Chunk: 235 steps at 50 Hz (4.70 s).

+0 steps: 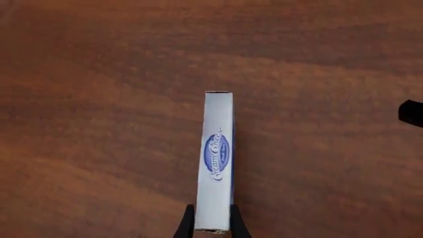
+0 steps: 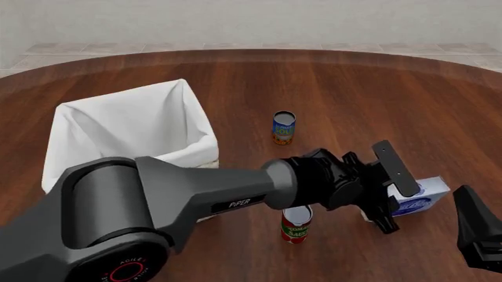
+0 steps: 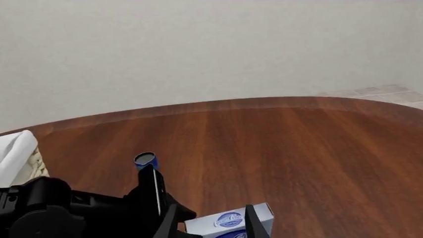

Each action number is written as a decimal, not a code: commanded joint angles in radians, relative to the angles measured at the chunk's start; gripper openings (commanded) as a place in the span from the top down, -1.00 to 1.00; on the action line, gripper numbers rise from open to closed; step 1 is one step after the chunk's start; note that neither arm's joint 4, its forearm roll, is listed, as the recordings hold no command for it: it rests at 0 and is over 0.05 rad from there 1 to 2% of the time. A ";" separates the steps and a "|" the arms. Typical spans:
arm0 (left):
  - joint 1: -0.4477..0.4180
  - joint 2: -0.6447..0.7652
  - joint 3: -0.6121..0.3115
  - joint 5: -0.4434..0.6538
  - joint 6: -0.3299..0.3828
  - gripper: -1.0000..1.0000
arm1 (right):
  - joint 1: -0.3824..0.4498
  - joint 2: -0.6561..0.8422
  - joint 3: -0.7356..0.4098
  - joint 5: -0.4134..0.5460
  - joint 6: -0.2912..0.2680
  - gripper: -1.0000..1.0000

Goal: Pick up the cream cheese box, and put it in the basket.

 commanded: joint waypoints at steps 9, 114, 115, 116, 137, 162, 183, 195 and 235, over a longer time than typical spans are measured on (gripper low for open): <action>0.006 -0.028 -0.025 0.033 0.035 1.00 | 0.003 0.000 0.000 -0.001 -0.005 -1.00; 0.036 -0.316 0.185 0.021 0.119 1.00 | 0.022 0.000 -0.001 -0.001 -0.033 -1.00; 0.039 -0.318 0.185 0.022 0.120 1.00 | 0.022 -0.001 -0.001 -0.001 -0.033 -1.00; 0.038 -0.320 0.187 0.022 0.120 1.00 | 0.022 -0.001 -0.001 -0.002 -0.033 -1.00; 0.042 -0.402 0.246 0.017 0.140 1.00 | 0.028 -0.001 -0.001 -0.001 -0.044 -1.00; 0.062 -0.457 0.290 0.005 0.146 1.00 | 0.033 0.000 -0.001 0.000 -0.052 -1.00; 0.077 -0.498 0.328 0.009 0.158 1.00 | 0.036 0.000 -0.001 0.000 -0.059 -1.00; 0.089 -0.518 0.325 0.025 0.172 1.00 | 0.036 0.000 -0.001 0.000 -0.064 -1.00; 0.131 -0.618 0.369 0.043 0.199 1.00 | 0.045 0.000 -0.001 0.001 -0.094 -1.00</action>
